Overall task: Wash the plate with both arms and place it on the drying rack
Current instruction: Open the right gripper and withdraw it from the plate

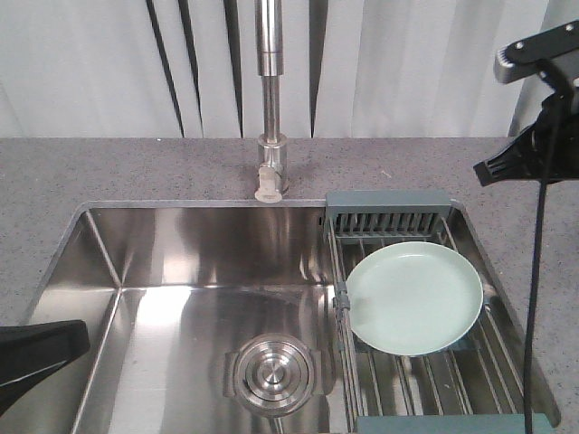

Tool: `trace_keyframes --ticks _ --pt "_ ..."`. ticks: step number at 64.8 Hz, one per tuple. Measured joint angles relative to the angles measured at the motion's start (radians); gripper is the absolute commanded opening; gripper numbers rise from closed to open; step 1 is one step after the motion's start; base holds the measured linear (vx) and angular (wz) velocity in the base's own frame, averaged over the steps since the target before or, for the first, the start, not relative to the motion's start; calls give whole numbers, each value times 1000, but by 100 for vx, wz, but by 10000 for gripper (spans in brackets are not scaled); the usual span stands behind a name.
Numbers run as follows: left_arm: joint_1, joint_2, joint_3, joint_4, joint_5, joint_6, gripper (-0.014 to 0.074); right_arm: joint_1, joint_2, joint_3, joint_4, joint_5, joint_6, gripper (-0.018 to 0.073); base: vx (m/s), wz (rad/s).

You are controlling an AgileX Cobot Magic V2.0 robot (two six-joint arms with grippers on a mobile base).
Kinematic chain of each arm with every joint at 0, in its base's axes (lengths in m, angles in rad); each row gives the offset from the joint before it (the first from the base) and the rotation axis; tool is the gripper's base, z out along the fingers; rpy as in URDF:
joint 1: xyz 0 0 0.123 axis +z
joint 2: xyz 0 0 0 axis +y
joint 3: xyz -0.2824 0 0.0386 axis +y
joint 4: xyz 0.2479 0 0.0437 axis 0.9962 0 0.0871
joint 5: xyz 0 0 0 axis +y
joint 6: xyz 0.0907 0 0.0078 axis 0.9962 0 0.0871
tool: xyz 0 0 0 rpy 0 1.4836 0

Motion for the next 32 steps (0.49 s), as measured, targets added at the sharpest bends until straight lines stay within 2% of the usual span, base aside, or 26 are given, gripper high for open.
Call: trace_keyframes --ticks 8,16,24,32 --pt "0 0 0 0 0 0 -6 0 -137 28 151 5 -90 -9 0 0" --pt "0 0 0 0 0 0 -6 0 -278 108 261 9 -172 -6 0 0" --pt "0 0 0 0 0 0 -6 0 -420 220 317 9 -195 -6 0 0" --pt "0 0 0 0 0 0 -6 0 -548 333 328 9 -197 -6 0 0"
